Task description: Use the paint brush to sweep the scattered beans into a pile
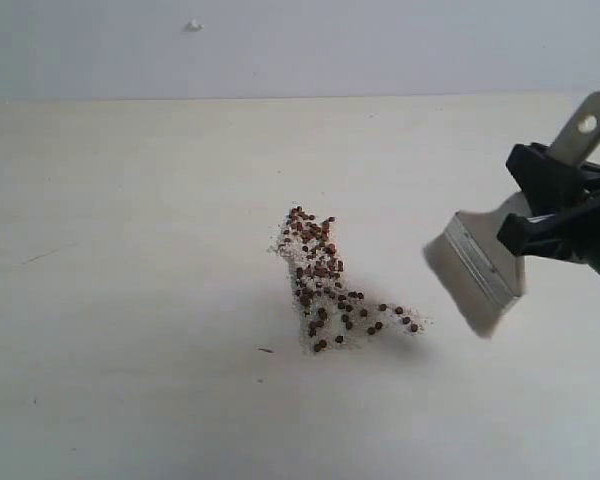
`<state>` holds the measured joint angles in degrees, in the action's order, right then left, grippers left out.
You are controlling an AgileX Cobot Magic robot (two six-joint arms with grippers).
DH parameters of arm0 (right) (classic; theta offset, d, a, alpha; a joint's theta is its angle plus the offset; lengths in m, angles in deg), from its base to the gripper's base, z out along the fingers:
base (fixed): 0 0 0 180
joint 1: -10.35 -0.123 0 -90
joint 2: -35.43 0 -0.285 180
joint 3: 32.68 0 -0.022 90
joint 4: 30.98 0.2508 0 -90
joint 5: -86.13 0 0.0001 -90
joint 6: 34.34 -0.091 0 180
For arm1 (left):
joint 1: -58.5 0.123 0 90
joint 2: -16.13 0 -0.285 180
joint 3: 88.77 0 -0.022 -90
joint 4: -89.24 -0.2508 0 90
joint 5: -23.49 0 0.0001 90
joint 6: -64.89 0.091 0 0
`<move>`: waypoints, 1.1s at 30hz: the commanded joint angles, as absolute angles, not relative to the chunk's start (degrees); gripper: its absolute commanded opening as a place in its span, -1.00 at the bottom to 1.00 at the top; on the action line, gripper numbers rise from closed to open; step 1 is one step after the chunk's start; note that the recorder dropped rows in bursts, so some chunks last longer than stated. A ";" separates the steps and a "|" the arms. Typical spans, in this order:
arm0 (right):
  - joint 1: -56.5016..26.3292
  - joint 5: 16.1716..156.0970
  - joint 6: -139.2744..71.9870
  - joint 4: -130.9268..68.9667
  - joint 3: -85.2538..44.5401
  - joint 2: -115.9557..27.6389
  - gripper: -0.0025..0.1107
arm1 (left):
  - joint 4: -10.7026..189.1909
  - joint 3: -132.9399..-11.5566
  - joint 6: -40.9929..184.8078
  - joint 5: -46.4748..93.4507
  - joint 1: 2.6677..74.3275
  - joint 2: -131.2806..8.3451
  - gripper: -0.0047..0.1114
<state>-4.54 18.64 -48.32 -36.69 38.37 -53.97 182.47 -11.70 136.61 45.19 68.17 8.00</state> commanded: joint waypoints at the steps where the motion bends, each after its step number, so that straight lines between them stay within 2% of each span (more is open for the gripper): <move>1: -10.10 16.55 -41.58 -23.84 39.60 -53.18 -0.96 | 182.41 -11.56 136.72 45.24 67.78 8.35 -0.92; 15: -27.15 17.95 -27.26 -1.63 36.19 -53.20 -0.96 | 182.41 -11.56 136.72 45.24 67.78 8.35 -0.92; 21: -32.60 19.97 -9.14 14.43 30.92 -53.20 -0.96 | 182.41 -11.56 136.72 45.24 67.78 8.35 -0.92; 26: -35.79 23.34 -11.73 17.56 29.96 -53.46 -0.96 | 182.41 -11.56 136.72 45.24 67.78 8.35 -0.92; 33: -41.26 17.75 -13.65 22.89 29.86 -57.13 -0.96 | 182.41 -11.56 136.72 45.24 67.78 8.35 -0.92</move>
<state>-39.90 20.69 -12.35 21.53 30.36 -55.69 182.47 -11.70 136.61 45.19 68.17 8.00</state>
